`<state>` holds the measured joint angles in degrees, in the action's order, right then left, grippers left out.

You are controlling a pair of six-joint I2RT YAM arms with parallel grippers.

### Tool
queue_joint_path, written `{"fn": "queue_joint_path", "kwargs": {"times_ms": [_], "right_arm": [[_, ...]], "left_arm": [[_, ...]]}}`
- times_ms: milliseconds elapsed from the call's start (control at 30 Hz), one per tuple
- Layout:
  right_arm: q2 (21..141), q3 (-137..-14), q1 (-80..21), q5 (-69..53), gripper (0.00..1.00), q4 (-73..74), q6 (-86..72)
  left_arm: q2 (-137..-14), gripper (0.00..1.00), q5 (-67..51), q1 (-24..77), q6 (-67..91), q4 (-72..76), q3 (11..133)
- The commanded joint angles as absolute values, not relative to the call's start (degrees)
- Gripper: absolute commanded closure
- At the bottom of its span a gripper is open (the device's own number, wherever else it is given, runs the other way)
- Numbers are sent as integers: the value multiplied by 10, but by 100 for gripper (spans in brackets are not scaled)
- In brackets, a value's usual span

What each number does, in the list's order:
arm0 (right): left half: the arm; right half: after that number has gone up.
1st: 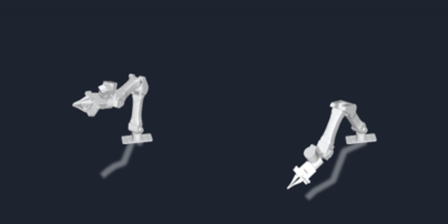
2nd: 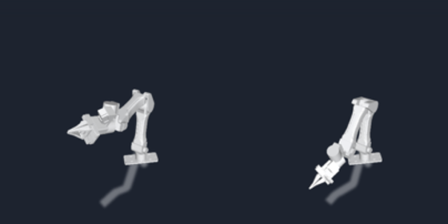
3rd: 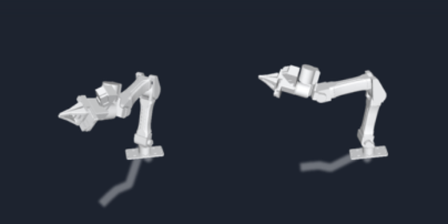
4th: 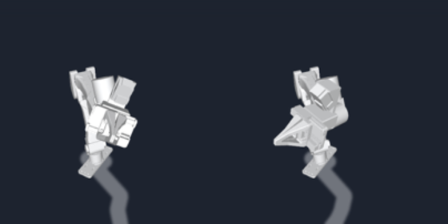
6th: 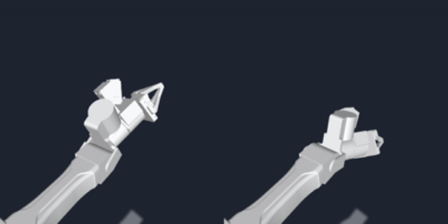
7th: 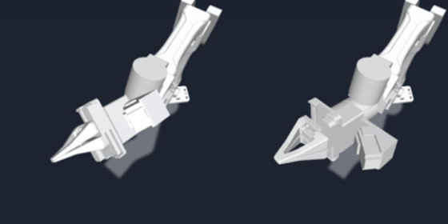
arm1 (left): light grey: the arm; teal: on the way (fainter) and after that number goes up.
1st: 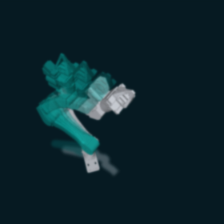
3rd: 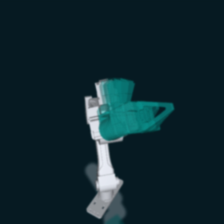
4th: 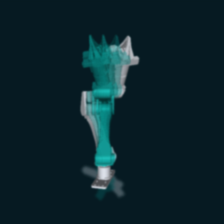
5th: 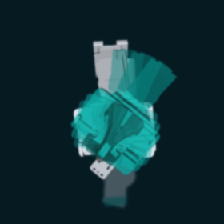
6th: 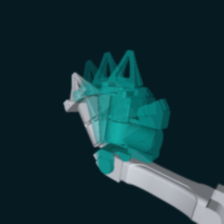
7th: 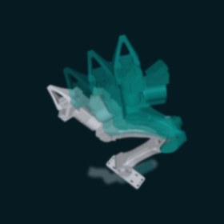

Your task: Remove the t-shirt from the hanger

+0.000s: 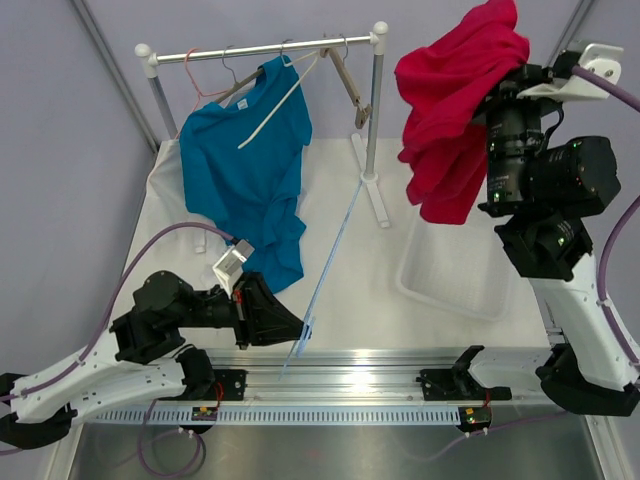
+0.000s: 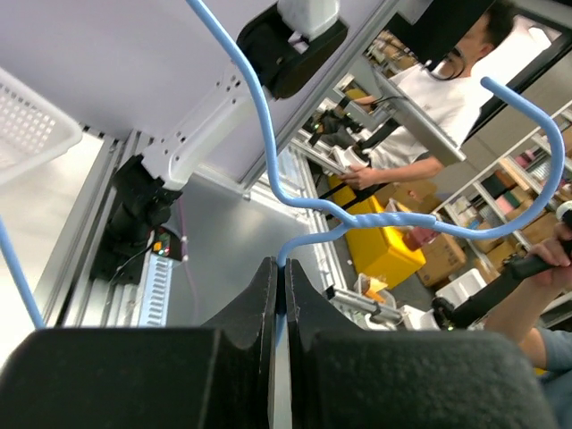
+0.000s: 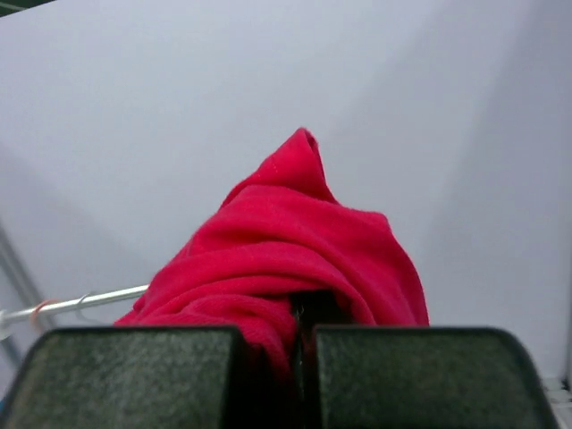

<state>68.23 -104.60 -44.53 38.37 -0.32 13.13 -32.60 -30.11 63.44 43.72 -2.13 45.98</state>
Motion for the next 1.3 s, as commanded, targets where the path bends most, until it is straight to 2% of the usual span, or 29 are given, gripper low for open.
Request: {"fn": "queue_joint_path", "kwargs": {"times_ms": [0,100,200,400,500,600,767,800,900,933,967,1000,1067,1167,1267], "right_arm": [[720,-1109,-418,426,100,19,213],[696,-1080,-410,457,100,21,209],[649,-996,-385,465,100,39,163],[558,-756,-303,481,100,65,14],[505,-574,-243,465,100,54,-108],[495,-459,-188,447,100,48,-209],[541,-397,-136,407,98,87,-308],[542,-391,-131,412,96,97,-334],[526,-380,-131,424,76,126,-362],[508,-374,-132,419,66,139,-362],[500,-374,-132,416,38,148,-362],[492,-376,-131,407,24,155,-359],[471,-399,-131,358,6,208,-360],[426,-419,-131,261,1,254,-352],[372,-431,-132,159,1,289,-344]], "left_arm": [[-314,100,-294,635,387,-50,449],[-304,100,-253,635,390,-9,438],[-308,100,-215,633,409,47,411],[-374,100,-183,607,454,151,386],[-389,100,-211,574,506,221,353],[-402,100,-235,559,524,236,352],[-402,100,-206,559,531,223,348],[-399,100,-199,558,527,217,351],[-387,100,-167,558,510,184,366],[-384,100,-157,557,505,174,370],[-380,100,-136,556,500,156,375],[-380,100,-128,555,494,152,381],[-389,100,-114,550,493,156,385],[-423,100,-132,521,528,188,384],[-446,100,-158,478,586,247,364]]}}
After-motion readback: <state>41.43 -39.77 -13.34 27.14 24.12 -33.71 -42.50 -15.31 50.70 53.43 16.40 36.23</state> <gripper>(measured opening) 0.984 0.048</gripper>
